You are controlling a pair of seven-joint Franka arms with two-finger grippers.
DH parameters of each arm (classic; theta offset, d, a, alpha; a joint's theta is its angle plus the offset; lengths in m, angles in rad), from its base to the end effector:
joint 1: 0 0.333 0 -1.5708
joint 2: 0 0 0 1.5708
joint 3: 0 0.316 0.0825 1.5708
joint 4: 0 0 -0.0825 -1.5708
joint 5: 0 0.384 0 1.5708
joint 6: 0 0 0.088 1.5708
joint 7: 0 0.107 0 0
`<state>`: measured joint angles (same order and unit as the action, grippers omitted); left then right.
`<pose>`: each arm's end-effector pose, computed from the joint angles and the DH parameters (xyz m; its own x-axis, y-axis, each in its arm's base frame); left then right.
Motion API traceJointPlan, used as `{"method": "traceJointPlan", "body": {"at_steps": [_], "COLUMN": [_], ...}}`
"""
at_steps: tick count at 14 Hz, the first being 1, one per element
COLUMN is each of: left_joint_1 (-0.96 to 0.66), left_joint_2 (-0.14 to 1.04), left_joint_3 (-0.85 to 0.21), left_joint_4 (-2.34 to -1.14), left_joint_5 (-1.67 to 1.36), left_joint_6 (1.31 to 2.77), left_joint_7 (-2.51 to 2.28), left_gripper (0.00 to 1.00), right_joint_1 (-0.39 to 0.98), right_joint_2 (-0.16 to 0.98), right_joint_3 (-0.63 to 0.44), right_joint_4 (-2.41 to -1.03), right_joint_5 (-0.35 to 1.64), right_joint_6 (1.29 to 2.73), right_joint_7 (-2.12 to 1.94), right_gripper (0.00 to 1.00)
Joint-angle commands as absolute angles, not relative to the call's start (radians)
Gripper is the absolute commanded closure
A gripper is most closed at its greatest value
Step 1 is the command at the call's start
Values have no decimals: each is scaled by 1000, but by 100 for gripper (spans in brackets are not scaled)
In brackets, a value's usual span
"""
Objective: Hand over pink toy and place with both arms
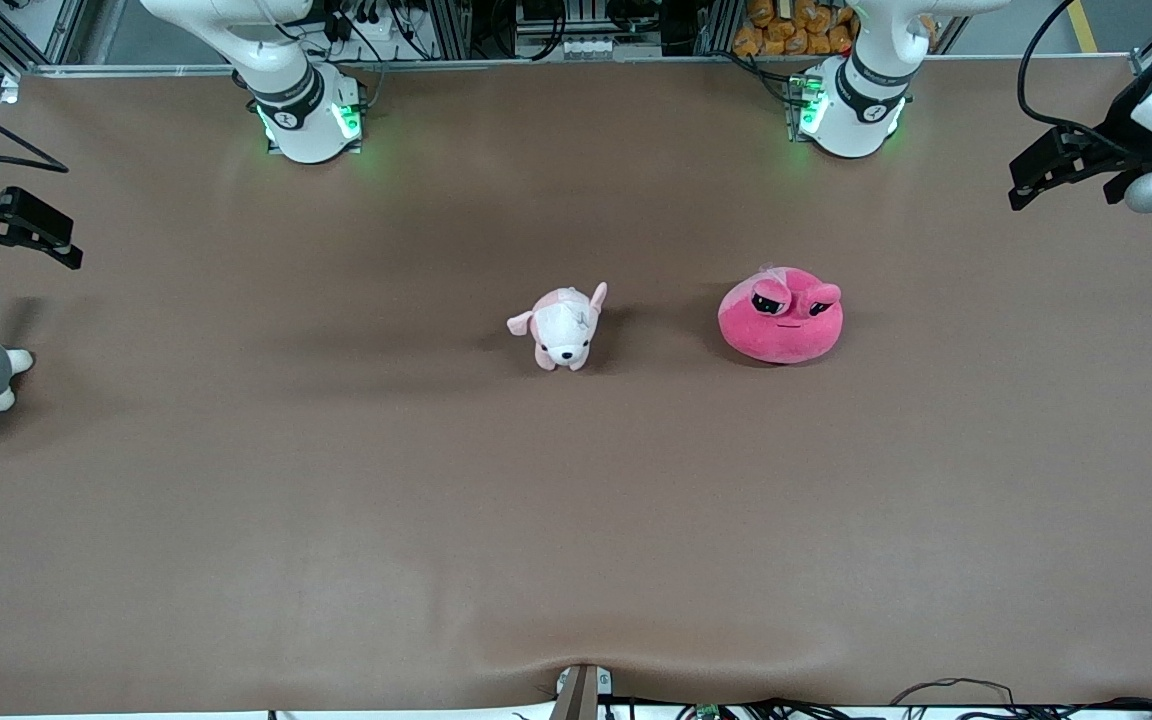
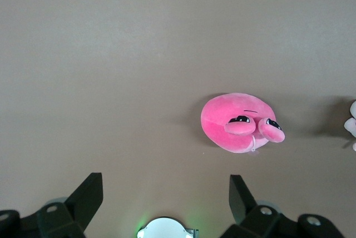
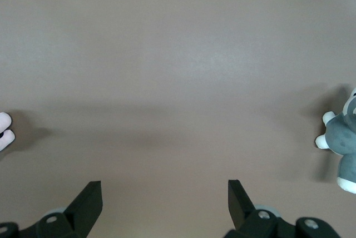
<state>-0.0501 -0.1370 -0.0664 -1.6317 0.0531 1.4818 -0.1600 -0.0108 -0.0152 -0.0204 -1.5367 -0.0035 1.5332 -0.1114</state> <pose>0.4989 -0.0549 0.6607 0.9988 0.0486 -0.0030 0.0483 -0.9968 -0.0633 0.5461 -0.0175 0.6456 0.9967 0.0800 0.0113 0.0799 -0.9968 0.0045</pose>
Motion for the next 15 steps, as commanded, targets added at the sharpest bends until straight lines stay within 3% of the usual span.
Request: {"method": "traceJointPlan", "body": {"at_steps": [1,4,7,15], "left_joint_1": [-51,-49,-57,-49], "left_joint_2": [-137,-111,-107,-117], "left_joint_3": [-63,-58,-67,-69], "left_joint_4": [-1618,-1577,-1583,-1601], "left_joint_5": [43,60,58,43], "left_joint_6": [1480,1471,1405,1407], "left_joint_7": [-143,-149,-162,-163], "left_gripper": [0,0,0,0], "right_joint_1": [-11,-11,-12,-15], "right_joint_2": [-2,-2,-2,-2], "right_joint_3": [-20,-20,-20,-20], "right_joint_4": [-1516,-1516,-1516,-1516], "right_joint_5": [-3,-5,-5,-3], "right_joint_6": [1519,1519,1519,1519], "right_joint_7": [-100,-103,-104,-104], "right_gripper": [0,0,0,0]}}
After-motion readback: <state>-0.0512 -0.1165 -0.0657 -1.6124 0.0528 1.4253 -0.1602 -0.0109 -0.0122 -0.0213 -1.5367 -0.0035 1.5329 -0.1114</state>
